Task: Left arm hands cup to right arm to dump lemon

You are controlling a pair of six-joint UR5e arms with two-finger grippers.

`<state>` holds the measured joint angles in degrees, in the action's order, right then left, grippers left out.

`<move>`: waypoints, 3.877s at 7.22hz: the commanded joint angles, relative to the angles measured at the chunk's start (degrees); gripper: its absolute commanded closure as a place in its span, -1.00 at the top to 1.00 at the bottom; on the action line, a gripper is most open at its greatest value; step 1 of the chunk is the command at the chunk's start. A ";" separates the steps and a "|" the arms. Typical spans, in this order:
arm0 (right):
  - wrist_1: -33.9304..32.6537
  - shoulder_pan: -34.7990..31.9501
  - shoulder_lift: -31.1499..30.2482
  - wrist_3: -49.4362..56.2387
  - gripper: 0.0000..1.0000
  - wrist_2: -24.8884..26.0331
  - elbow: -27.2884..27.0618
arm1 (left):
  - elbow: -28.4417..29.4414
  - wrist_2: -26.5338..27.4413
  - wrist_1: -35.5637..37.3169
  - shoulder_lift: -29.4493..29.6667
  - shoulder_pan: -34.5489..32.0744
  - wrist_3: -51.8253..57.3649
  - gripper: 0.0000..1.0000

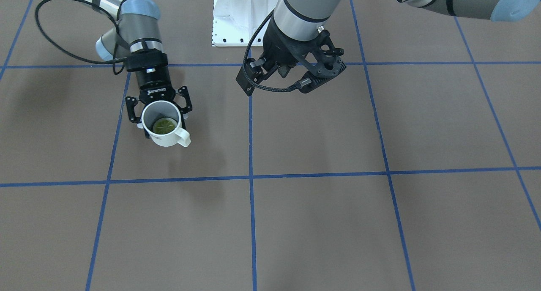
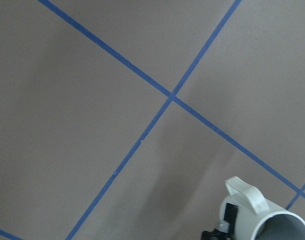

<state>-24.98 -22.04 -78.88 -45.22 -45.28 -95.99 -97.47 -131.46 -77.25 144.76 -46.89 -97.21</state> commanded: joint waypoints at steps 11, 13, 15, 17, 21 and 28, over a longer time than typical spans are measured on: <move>60.09 -10.22 -37.99 -21.01 -0.95 -4.11 21.19 | 0.96 1.39 -0.18 -1.06 0.66 0.09 1.00; 64.33 -10.31 -39.15 -33.90 -0.93 -4.11 22.33 | 1.84 1.99 -0.44 -1.06 0.66 0.09 1.00; 68.04 -10.31 -39.07 -45.78 -0.93 -4.29 25.32 | 1.67 2.18 -0.44 -0.97 0.74 0.09 1.00; 70.13 -11.70 -39.16 -60.18 -0.92 -7.08 25.76 | 1.32 2.18 -0.35 -0.71 0.66 0.09 1.00; 72.61 -18.27 -37.58 -79.19 -0.88 -12.61 29.97 | 1.14 2.18 -0.18 -0.44 0.48 0.09 1.00; 72.70 -34.38 -32.39 -111.26 -0.81 -25.47 31.83 | 1.05 2.61 -0.18 -0.36 0.57 0.09 1.00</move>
<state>47.66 -54.10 -112.18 -150.74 -69.38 -64.45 -96.41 -129.11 -77.43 144.33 -46.40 -97.12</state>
